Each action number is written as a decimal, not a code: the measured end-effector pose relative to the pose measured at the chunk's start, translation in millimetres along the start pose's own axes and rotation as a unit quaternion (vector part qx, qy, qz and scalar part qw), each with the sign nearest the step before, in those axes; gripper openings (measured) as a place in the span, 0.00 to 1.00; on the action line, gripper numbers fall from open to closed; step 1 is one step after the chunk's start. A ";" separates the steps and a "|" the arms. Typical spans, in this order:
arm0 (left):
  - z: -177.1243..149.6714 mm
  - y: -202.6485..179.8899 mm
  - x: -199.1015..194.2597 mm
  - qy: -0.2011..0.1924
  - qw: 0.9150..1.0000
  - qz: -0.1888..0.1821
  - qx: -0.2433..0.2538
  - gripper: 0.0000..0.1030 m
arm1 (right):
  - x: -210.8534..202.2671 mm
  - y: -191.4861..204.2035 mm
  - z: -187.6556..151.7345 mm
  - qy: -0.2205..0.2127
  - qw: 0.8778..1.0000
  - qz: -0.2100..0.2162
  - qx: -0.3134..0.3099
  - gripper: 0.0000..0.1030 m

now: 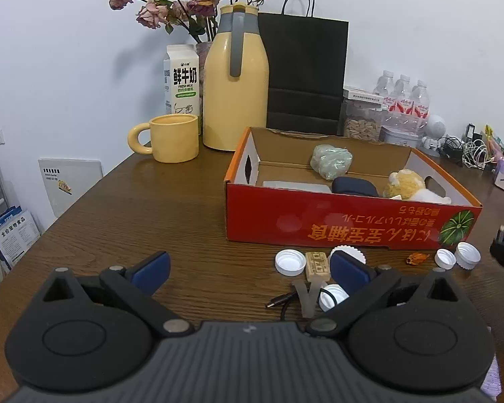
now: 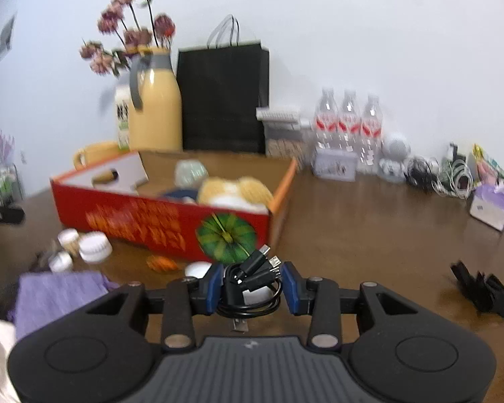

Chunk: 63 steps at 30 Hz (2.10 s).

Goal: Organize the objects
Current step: 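Grasp a small white bottle cap with the left gripper while the right gripper holds the cable, then lower the cable and small cap into the cardboard box and open both grippers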

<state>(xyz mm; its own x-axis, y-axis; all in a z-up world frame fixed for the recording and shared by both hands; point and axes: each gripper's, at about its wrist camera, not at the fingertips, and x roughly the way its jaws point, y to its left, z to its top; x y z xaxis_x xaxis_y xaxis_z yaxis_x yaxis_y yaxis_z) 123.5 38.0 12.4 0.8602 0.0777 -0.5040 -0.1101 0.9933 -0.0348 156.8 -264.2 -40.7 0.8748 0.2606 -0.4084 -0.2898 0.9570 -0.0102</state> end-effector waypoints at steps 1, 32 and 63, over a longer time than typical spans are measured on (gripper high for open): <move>-0.4 0.6 1.5 0.001 1.000 0.000 0.000 1.00 | -0.6 3.7 2.6 -0.009 1.000 0.002 0.000 0.35; 4.4 -1.3 77.7 0.067 0.997 -0.029 0.012 0.70 | 13.6 37.4 5.2 -0.040 0.999 -0.009 -0.014 0.35; 21.7 -13.5 34.4 -0.024 0.996 -0.071 0.037 0.28 | 8.0 48.3 12.7 -0.051 0.998 -0.011 -0.021 0.35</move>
<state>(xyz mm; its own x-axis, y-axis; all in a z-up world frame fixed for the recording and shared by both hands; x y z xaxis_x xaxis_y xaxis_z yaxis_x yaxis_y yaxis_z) 165.3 29.1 14.3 0.8879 -0.0624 -0.4559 0.0508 0.9980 -0.0375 154.8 -214.3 -32.9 0.9159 0.2529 -0.3118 -0.2839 0.9571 -0.0575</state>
